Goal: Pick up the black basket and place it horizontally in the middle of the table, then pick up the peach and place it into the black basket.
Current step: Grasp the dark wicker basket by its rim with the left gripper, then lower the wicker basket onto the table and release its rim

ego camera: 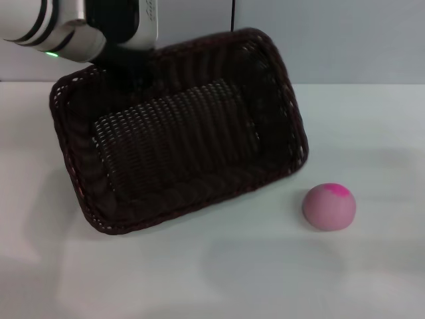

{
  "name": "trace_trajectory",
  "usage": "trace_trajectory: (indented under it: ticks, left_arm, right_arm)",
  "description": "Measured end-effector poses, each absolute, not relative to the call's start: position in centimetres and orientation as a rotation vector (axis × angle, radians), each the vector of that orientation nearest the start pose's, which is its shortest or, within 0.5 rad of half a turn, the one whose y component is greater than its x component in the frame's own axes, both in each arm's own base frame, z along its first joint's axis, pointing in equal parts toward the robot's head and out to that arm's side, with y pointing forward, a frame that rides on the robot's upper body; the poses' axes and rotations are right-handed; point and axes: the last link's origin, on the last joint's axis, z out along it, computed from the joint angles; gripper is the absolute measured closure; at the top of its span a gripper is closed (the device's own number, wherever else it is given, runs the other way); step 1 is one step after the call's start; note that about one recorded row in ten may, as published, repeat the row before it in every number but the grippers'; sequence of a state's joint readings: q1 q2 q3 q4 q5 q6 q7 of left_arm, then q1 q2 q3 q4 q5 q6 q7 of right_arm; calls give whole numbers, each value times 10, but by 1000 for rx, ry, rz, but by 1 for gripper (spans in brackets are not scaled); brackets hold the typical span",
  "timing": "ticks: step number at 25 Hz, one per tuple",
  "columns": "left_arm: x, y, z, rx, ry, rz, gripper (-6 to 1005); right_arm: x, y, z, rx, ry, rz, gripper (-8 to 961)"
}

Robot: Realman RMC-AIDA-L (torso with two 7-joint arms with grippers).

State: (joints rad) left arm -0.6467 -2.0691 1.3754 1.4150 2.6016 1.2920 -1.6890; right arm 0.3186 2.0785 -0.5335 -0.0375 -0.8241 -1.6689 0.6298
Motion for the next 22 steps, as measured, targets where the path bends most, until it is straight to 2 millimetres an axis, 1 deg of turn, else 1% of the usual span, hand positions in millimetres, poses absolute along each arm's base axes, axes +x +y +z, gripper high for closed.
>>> trace_trajectory:
  ticks: [3,4,5,9,15,18,19,20,21,22]
  left_arm:
    - [-133,397,15,-2603,537,497,760]
    - [-134,395,10,-2633,564,492,760]
    - [-134,395,10,-2633,564,492,760]
    - [-140,391,0,-2676,610,537,760]
    - [-142,383,-9,-2709,671,578,759]
    - [-139,380,-16,-2712,738,596,759]
    - [-135,379,-21,-2700,794,595,759]
    - [-135,379,-21,-2700,794,595,757]
    - [-130,379,-26,-2678,861,587,756]
    - [-130,379,-26,-2678,861,587,754]
  right_arm:
    - [345,264,55,-1322,545,1196,210]
    - [345,263,55,-1321,553,1200,210]
    - [345,263,55,-1321,553,1200,210]
    - [346,263,55,-1324,558,1201,210]
    - [345,264,54,-1333,556,1203,210]
    - [345,264,55,-1334,554,1203,210]
    - [345,264,55,-1334,556,1201,210]
    - [345,264,55,-1334,556,1201,210]
    - [346,263,55,-1333,557,1199,210]
    - [347,262,55,-1330,559,1197,210]
